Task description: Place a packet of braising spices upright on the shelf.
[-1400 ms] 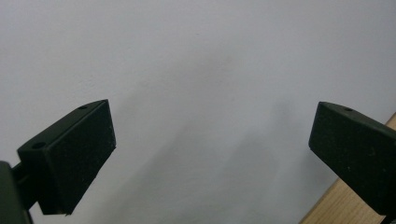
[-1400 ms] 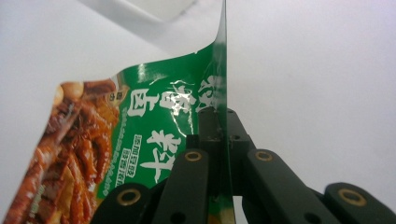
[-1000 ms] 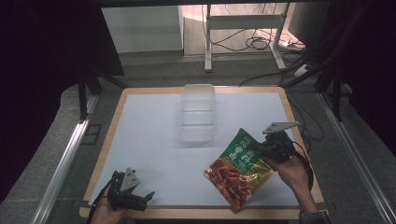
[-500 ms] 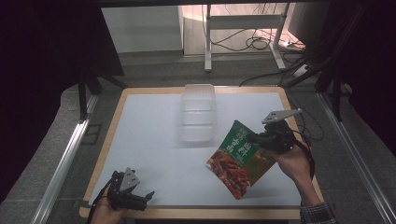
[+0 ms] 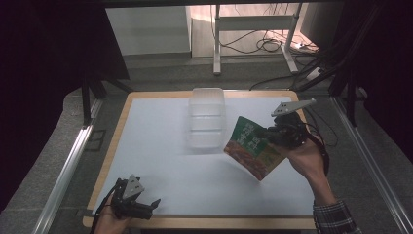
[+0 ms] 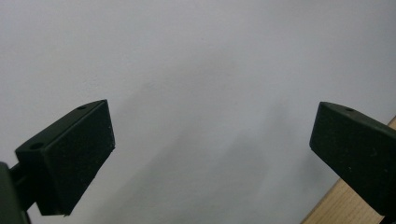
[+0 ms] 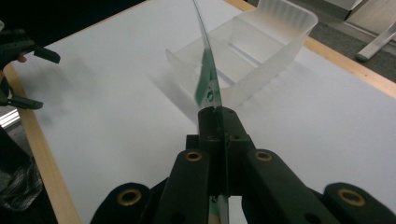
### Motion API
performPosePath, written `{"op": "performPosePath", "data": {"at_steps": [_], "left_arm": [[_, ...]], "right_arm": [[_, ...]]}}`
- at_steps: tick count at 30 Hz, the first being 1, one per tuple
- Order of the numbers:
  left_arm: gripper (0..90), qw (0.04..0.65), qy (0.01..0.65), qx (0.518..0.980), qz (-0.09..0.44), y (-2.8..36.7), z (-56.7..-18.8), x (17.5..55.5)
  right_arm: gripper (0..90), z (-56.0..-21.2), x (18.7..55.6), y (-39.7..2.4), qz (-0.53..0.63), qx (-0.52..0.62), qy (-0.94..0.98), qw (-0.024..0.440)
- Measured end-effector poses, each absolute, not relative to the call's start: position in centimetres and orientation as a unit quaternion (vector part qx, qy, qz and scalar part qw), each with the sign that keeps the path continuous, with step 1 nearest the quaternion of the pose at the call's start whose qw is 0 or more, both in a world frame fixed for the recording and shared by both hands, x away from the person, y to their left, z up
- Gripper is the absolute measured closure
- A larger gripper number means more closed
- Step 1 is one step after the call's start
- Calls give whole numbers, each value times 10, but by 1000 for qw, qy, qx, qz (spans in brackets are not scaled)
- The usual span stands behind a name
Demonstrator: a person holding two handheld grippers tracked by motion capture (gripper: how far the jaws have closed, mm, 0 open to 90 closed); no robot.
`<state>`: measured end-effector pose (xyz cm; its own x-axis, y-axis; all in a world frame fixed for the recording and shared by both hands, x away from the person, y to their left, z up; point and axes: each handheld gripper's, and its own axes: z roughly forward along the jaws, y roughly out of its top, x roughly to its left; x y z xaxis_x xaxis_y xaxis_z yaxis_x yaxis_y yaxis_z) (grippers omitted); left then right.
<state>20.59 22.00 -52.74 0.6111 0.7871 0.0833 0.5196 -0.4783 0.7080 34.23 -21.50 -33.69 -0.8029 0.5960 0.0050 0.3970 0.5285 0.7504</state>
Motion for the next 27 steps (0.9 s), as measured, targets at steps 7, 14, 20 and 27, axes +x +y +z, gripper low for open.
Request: {"op": "performPosePath", "data": {"at_steps": [7, 14, 20, 27], "left_arm": [[0, 324, 388, 839, 205, 220, -527, 206], [0, 324, 388, 838, 205, 219, -528, 206], [0, 322, 386, 840, 206, 219, -528, 206], [0, 319, 383, 842, 206, 219, -528, 206]], "right_arm": [[889, -325, 351, -220, 386, 298, 860, 148], [889, -312, 358, -222, 395, 296, 857, 149], [889, -302, 364, -221, 404, 300, 851, 150], [889, -289, 376, -221, 406, 300, 848, 163]]}}
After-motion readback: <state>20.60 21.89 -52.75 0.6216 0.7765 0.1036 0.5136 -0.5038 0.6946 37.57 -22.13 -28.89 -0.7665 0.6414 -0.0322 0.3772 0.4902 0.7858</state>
